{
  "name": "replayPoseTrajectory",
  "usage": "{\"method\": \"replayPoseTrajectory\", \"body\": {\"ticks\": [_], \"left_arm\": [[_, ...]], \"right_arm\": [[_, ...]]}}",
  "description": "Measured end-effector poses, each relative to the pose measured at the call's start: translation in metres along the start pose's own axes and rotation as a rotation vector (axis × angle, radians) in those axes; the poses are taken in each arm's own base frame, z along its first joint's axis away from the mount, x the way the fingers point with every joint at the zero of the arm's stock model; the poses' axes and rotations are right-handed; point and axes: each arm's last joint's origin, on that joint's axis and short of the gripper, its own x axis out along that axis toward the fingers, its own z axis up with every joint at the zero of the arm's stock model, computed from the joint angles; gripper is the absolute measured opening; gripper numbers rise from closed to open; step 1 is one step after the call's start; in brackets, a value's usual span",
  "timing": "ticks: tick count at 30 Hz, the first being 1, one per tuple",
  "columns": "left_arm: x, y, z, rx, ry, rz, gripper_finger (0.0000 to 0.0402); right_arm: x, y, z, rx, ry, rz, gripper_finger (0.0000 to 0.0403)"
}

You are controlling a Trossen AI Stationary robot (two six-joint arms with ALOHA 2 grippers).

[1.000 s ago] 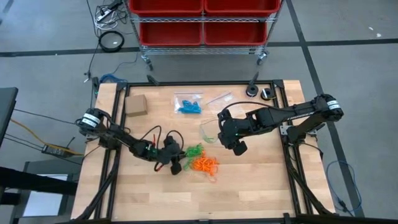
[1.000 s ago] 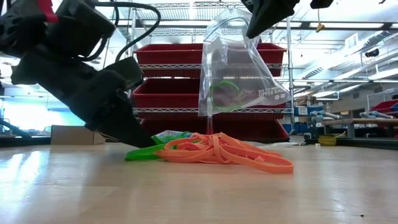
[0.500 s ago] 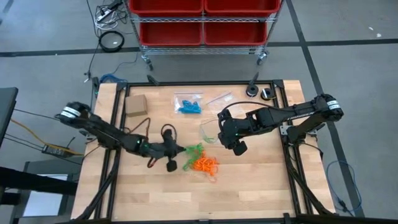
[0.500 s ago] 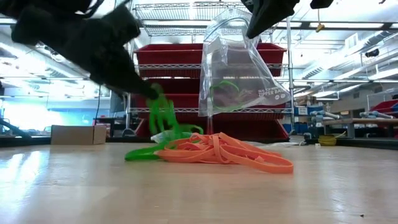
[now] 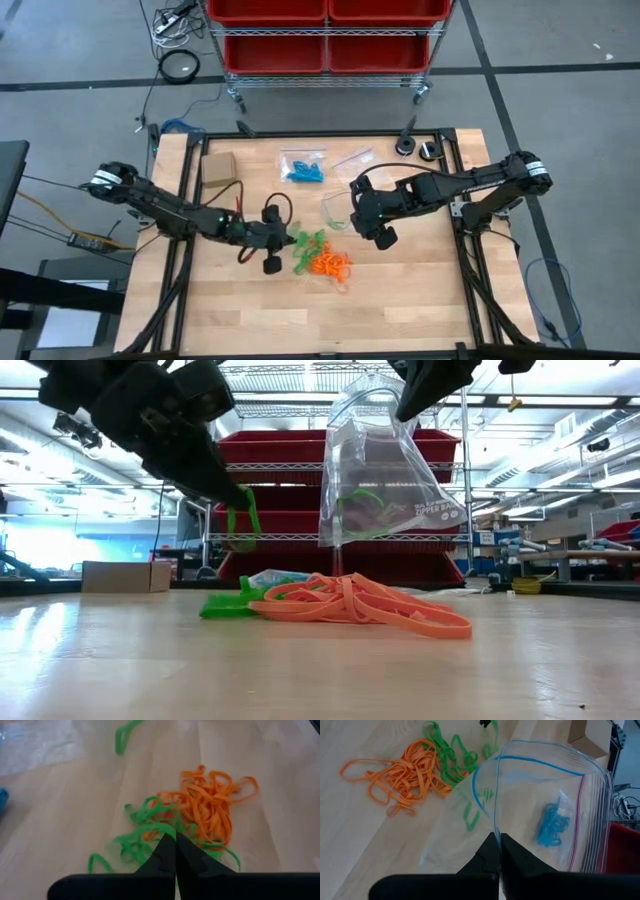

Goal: Sort rubber bands
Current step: Put the green rubber band into the bottom transparent zip bag

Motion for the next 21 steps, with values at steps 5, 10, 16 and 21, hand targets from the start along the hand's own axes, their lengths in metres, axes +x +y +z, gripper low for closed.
{"method": "replayPoseTrajectory", "body": {"ticks": [5,10,16,21], "left_arm": [[-0.004,-0.001,0.013,0.029,-0.121,0.008,0.0001],[-0.018,-0.007,0.055,0.146,-0.292,0.021,0.0001],[-0.043,-0.011,0.121,0.344,-0.455,0.105,0.0001],[-0.052,0.006,0.150,0.386,-0.467,0.136,0.0001]], "right_arm": [[0.000,0.000,0.000,0.000,0.000,0.000,0.0000],[0.000,0.000,0.000,-0.003,-0.001,-0.001,0.0000],[0.000,-0.001,0.001,-0.004,-0.011,-0.006,0.0000],[0.000,-0.001,0.002,-0.001,-0.023,-0.012,0.0000]]}}
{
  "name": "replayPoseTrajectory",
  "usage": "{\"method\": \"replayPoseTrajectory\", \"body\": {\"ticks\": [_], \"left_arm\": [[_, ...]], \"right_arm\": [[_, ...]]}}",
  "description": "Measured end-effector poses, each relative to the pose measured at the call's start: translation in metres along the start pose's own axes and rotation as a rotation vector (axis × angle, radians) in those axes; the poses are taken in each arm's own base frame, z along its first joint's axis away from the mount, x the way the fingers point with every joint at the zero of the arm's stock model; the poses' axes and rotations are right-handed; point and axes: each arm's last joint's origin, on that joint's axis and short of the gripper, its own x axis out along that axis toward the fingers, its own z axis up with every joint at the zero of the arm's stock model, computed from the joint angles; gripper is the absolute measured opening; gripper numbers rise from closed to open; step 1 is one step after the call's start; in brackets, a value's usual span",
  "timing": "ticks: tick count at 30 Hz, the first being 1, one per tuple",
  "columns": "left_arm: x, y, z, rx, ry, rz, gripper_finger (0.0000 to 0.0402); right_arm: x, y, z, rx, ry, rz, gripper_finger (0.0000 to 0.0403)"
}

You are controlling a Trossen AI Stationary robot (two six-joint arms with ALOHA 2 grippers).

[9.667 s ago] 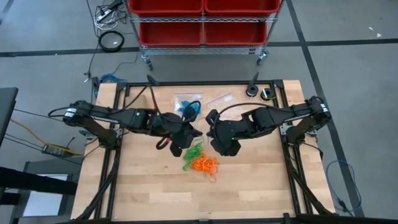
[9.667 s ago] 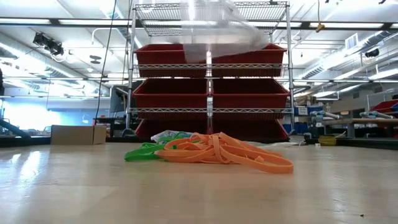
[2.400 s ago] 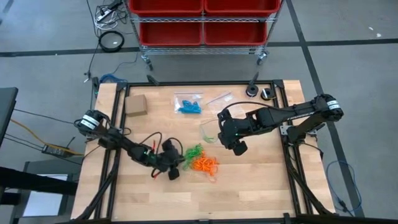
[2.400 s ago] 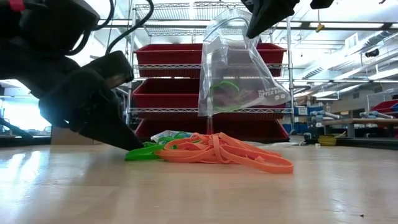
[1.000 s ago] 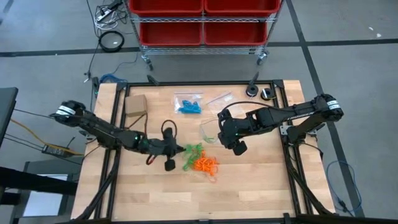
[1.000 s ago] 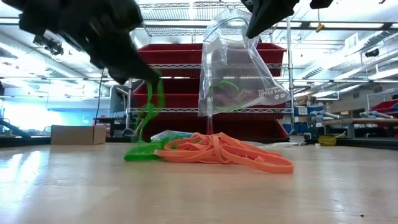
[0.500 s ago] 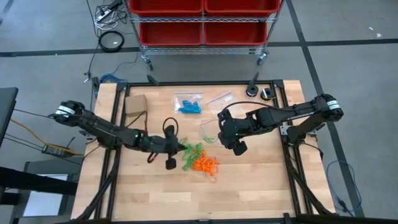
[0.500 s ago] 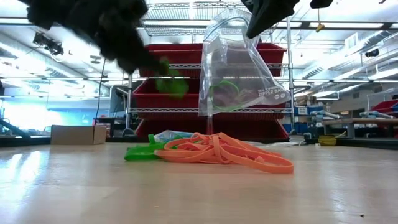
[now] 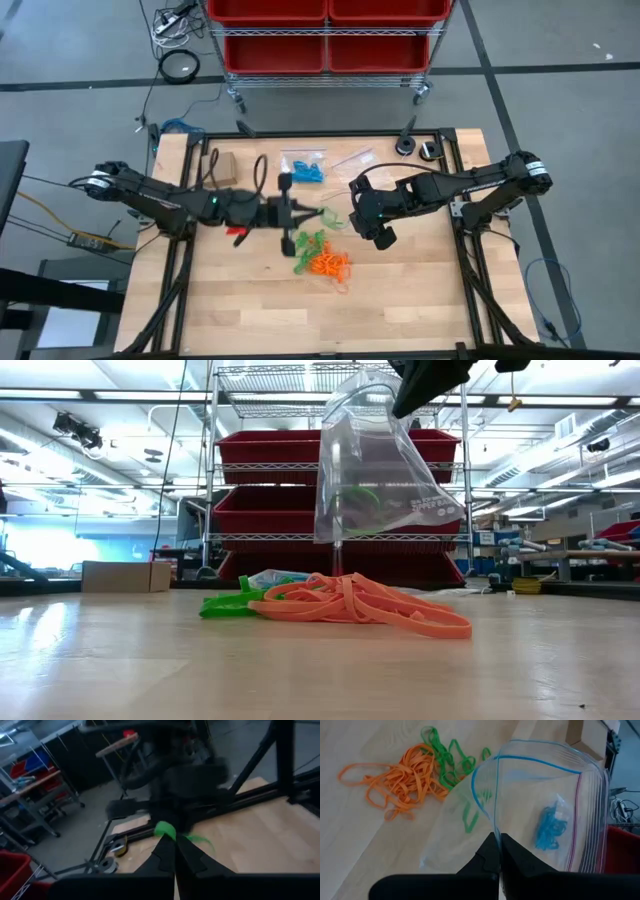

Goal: Sort rubber bands
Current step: Put the green rubber band into the bottom transparent zip bag

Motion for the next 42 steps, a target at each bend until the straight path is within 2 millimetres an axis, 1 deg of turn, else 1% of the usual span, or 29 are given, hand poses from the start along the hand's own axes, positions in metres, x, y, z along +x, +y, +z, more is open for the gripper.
{"method": "replayPoseTrajectory", "body": {"ticks": [3,6,13,17,21,29,31,34,36,38,40,42], "left_arm": [[0.007,0.013,-0.002,-0.027,0.019,-0.019,0.0001],[0.017,0.017,-0.011,-0.030,0.057,-0.042,0.0001],[0.033,0.017,-0.024,-0.033,0.081,-0.106,0.0002],[0.034,0.017,-0.025,-0.033,0.083,-0.104,0.0009],[0.034,0.017,-0.025,-0.033,0.084,-0.104,0.0041],[0.035,0.023,-0.028,-0.087,0.093,-0.084,0.0138],[0.035,0.023,-0.028,-0.090,0.093,-0.087,0.0155],[0.035,0.023,-0.028,-0.091,0.096,-0.089,0.0170],[0.033,0.024,-0.028,-0.076,0.111,-0.079,0.0173],[0.026,0.027,-0.027,-0.030,0.160,-0.038,0.0172],[0.014,0.034,-0.016,0.033,0.218,0.035,0.0171],[-0.005,0.041,-0.003,0.080,0.275,0.113,0.0170]], "right_arm": [[0.000,0.000,0.001,0.000,-0.006,-0.003,0.0000],[0.000,0.000,0.001,-0.002,-0.009,-0.005,0.0000],[0.000,0.000,0.001,-0.004,-0.010,-0.005,0.0000],[0.000,-0.001,0.001,-0.002,-0.010,-0.006,0.0000],[0.000,-0.001,0.001,-0.002,-0.009,-0.006,0.0000],[0.000,-0.001,0.001,0.003,-0.012,-0.007,0.0000],[0.000,-0.001,0.001,0.003,-0.012,-0.007,0.0000],[0.000,-0.001,0.001,0.003,-0.012,-0.007,0.0000],[0.000,-0.001,0.001,0.003,-0.012,-0.008,0.0000],[0.000,-0.001,0.001,0.003,-0.011,-0.009,0.0000],[0.000,-0.001,0.001,0.002,-0.006,-0.012,0.0000],[0.000,-0.001,0.000,0.001,-0.002,-0.010,0.0000]]}}
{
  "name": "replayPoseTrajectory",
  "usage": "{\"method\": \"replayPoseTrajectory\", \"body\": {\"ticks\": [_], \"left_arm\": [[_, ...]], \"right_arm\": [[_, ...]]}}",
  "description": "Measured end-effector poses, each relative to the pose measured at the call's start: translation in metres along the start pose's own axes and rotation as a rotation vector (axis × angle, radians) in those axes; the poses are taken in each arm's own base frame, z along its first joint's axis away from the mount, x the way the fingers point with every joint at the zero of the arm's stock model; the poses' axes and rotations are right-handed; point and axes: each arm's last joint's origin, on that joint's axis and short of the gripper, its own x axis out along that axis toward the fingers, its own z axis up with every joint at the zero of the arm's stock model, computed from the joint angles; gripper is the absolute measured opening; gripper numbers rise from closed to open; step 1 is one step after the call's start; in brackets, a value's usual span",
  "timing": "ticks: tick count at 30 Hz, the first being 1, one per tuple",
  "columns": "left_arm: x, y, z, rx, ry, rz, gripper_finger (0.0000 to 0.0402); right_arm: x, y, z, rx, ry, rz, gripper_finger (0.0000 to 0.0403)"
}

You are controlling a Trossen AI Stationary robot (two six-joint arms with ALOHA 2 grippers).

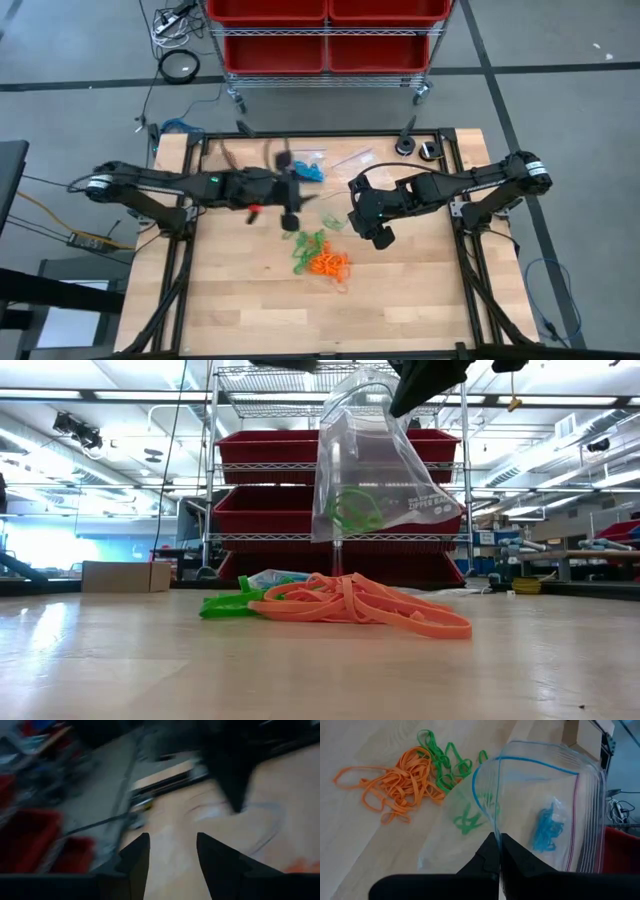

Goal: Sort rubber bands
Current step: Put the green rubber band into the bottom transparent zip bag

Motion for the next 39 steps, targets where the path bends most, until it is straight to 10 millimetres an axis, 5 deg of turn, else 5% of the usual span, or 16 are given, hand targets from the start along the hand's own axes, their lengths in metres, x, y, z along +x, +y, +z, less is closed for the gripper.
{"method": "replayPoseTrajectory", "body": {"ticks": [4,7,14,22,39], "left_arm": [[-0.035,0.011,-0.009,-0.067,0.120,-0.001,0.0170],[-0.040,-0.003,-0.038,-0.134,0.266,-0.041,0.0170],[-0.011,-0.075,-0.119,-0.252,0.250,-0.137,0.0170],[0.011,-0.107,-0.188,-0.364,0.293,-0.123,0.0171],[0.042,-0.134,-0.225,-0.459,0.338,-0.043,0.0255]], "right_arm": [[0.000,-0.001,-0.001,0.000,0.004,0.000,0.0000],[0.001,-0.003,-0.002,0.001,0.007,-0.004,0.0000],[0.002,-0.007,-0.003,0.001,0.009,-0.013,0.0000],[0.002,-0.007,-0.004,0.001,0.008,-0.004,0.0000],[0.002,-0.008,-0.004,0.020,0.007,-0.007,0.0000]]}}
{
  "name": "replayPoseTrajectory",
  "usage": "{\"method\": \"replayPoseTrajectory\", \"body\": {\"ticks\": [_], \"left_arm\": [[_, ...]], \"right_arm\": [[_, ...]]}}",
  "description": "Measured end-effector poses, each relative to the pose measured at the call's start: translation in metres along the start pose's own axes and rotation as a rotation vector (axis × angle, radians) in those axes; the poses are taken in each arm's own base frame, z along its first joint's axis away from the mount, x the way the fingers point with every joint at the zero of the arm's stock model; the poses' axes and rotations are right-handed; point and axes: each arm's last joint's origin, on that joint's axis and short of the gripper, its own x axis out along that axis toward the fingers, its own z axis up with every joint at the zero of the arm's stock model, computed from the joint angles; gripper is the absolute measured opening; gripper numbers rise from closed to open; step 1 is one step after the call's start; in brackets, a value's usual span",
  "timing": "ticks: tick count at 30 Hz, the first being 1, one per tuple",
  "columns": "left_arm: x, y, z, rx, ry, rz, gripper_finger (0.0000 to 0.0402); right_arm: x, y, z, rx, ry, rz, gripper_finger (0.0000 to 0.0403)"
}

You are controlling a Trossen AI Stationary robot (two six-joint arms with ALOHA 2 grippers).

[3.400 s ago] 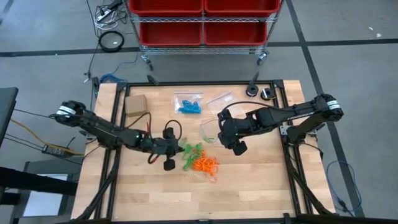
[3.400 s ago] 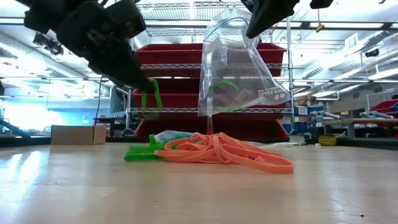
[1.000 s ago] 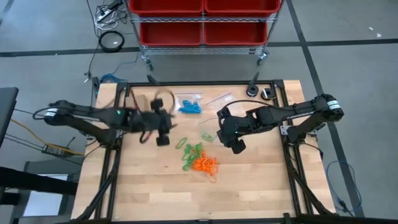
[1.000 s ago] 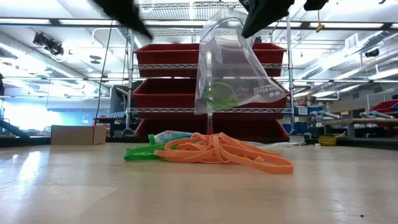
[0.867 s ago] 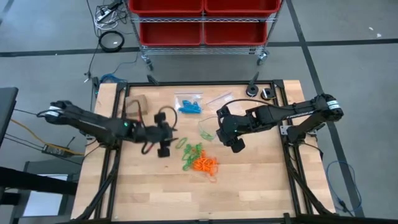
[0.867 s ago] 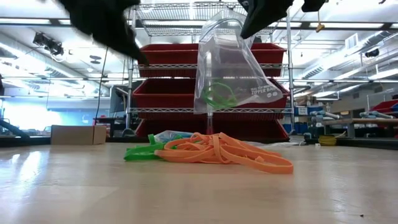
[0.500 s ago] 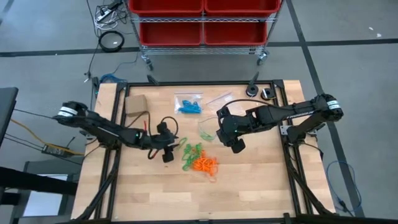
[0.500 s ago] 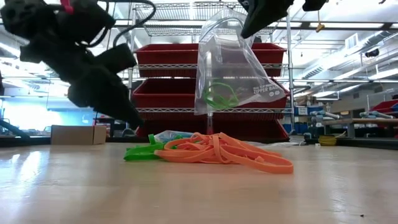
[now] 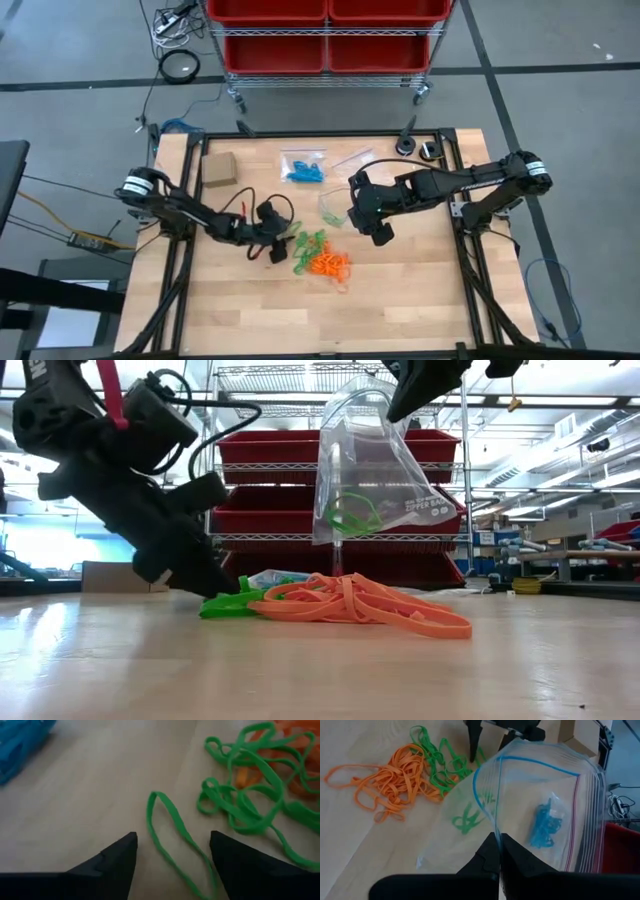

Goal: Sort rubber bands
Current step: Put the green rubber band into the bottom transparent zip bag

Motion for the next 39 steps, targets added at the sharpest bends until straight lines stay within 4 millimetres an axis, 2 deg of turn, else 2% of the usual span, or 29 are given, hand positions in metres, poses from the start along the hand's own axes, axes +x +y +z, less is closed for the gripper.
{"method": "replayPoseTrajectory", "body": {"ticks": [2,4,6,9,11,13,18,24,29,39], "left_arm": [[0.003,0.000,-0.003,-0.002,0.003,0.017,0.0242],[0.005,0.000,-0.004,0.000,0.002,0.023,0.0212],[0.005,-0.001,-0.004,0.007,0.003,0.016,0.0163],[0.005,-0.001,-0.005,0.051,0.009,0.012,0.0053],[0.005,0.000,-0.005,0.068,0.008,0.010,0.0017],[0.005,-0.001,-0.004,0.083,0.000,0.008,0.0008],[-0.003,-0.002,0.013,0.133,-0.002,-0.007,0.0003],[-0.033,-0.007,0.068,0.214,-0.083,0.003,0.0002],[-0.067,-0.011,0.119,0.309,-0.159,0.041,0.0001],[-0.119,-0.012,0.204,0.505,-0.292,0.140,0.0001]], "right_arm": [[0.000,0.000,0.000,0.000,0.000,0.000,0.0000],[0.000,0.000,0.000,0.001,-0.001,0.000,0.0000],[0.000,0.000,0.000,0.001,-0.002,0.000,0.0000],[0.000,0.000,0.000,0.003,-0.004,-0.002,0.0000],[0.000,0.000,0.001,0.007,-0.006,-0.003,0.0000],[0.000,0.000,0.001,0.010,-0.009,-0.004,0.0000],[0.000,0.000,0.001,0.012,-0.009,-0.004,0.0000],[0.000,0.000,0.001,0.012,-0.008,-0.002,0.0000],[0.000,0.000,0.001,0.012,-0.010,-0.003,0.0000],[0.000,0.000,0.001,0.009,-0.015,-0.003,0.0000]]}}
